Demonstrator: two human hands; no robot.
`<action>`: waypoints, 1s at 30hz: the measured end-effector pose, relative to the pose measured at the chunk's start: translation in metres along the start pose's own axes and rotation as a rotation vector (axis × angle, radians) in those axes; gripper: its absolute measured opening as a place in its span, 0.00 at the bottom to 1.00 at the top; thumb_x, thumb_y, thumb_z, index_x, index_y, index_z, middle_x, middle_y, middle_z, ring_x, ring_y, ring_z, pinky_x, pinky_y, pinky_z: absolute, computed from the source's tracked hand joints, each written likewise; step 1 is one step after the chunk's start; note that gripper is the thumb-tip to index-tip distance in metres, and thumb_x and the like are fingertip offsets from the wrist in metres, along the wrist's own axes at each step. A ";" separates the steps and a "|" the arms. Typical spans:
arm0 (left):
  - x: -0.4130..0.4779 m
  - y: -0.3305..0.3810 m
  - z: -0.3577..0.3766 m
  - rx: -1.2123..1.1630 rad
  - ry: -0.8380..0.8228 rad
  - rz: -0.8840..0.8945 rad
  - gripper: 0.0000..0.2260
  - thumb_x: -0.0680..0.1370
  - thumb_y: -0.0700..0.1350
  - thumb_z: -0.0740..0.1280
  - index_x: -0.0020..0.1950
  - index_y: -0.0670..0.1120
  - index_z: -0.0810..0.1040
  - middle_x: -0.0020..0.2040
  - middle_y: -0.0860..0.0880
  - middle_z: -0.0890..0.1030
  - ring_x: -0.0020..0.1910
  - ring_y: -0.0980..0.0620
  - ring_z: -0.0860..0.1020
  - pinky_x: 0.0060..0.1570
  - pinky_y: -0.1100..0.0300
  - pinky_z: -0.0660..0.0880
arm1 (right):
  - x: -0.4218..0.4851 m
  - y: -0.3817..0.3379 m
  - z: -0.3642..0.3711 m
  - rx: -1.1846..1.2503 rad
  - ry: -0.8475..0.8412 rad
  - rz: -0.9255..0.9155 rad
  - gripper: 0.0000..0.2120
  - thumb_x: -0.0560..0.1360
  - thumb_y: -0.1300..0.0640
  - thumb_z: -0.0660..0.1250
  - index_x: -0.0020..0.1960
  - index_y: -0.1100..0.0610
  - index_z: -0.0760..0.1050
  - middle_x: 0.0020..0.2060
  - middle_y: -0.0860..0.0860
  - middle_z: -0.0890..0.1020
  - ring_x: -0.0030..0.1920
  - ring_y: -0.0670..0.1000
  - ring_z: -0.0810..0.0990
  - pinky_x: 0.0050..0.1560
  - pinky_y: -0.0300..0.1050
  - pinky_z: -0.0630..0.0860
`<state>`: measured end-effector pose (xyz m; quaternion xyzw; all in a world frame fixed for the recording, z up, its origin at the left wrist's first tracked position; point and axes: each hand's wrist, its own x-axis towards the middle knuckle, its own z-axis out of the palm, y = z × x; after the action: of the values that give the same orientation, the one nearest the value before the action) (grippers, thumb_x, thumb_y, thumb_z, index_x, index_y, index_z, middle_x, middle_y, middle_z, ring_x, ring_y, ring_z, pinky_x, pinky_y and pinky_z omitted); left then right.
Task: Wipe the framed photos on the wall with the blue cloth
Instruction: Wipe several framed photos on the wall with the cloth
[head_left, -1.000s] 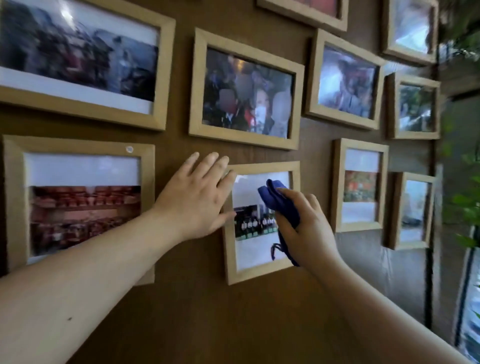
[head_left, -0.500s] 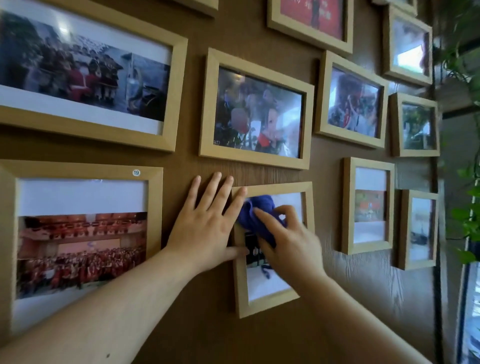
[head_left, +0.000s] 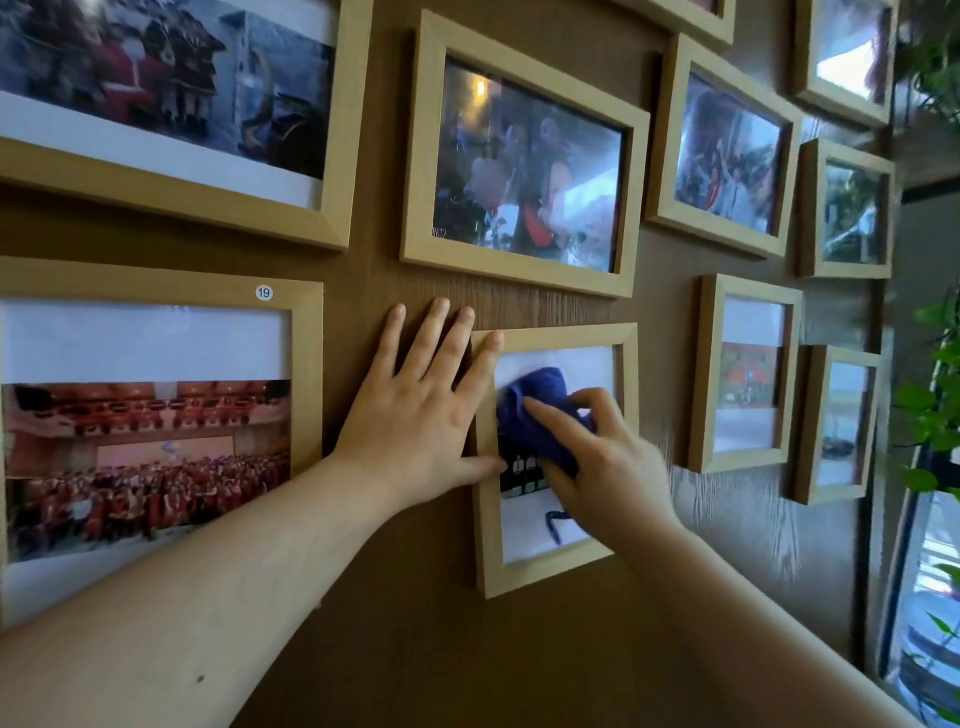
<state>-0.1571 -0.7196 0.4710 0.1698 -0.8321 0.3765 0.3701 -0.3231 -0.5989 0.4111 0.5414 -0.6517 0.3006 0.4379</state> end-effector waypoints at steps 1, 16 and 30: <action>0.000 0.000 0.000 0.002 0.002 -0.003 0.49 0.67 0.74 0.58 0.78 0.47 0.46 0.78 0.39 0.52 0.77 0.39 0.45 0.72 0.36 0.43 | -0.003 0.010 -0.001 -0.022 0.013 0.047 0.26 0.69 0.52 0.71 0.66 0.50 0.72 0.56 0.55 0.74 0.40 0.53 0.78 0.30 0.41 0.72; 0.001 0.001 -0.001 0.027 -0.003 -0.006 0.50 0.67 0.75 0.56 0.78 0.46 0.44 0.78 0.38 0.51 0.76 0.38 0.44 0.72 0.35 0.42 | -0.041 0.019 0.013 0.055 0.005 0.295 0.24 0.69 0.54 0.71 0.64 0.47 0.72 0.54 0.51 0.73 0.36 0.51 0.76 0.27 0.41 0.70; 0.000 0.001 0.000 0.040 0.005 0.001 0.49 0.67 0.75 0.55 0.78 0.46 0.45 0.78 0.38 0.51 0.76 0.38 0.45 0.72 0.35 0.43 | -0.079 0.016 0.017 -0.008 -0.131 0.244 0.23 0.67 0.54 0.72 0.61 0.48 0.74 0.53 0.53 0.75 0.38 0.54 0.79 0.29 0.41 0.71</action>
<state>-0.1578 -0.7192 0.4707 0.1759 -0.8235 0.3939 0.3685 -0.3401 -0.5749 0.3345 0.4751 -0.7410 0.3130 0.3567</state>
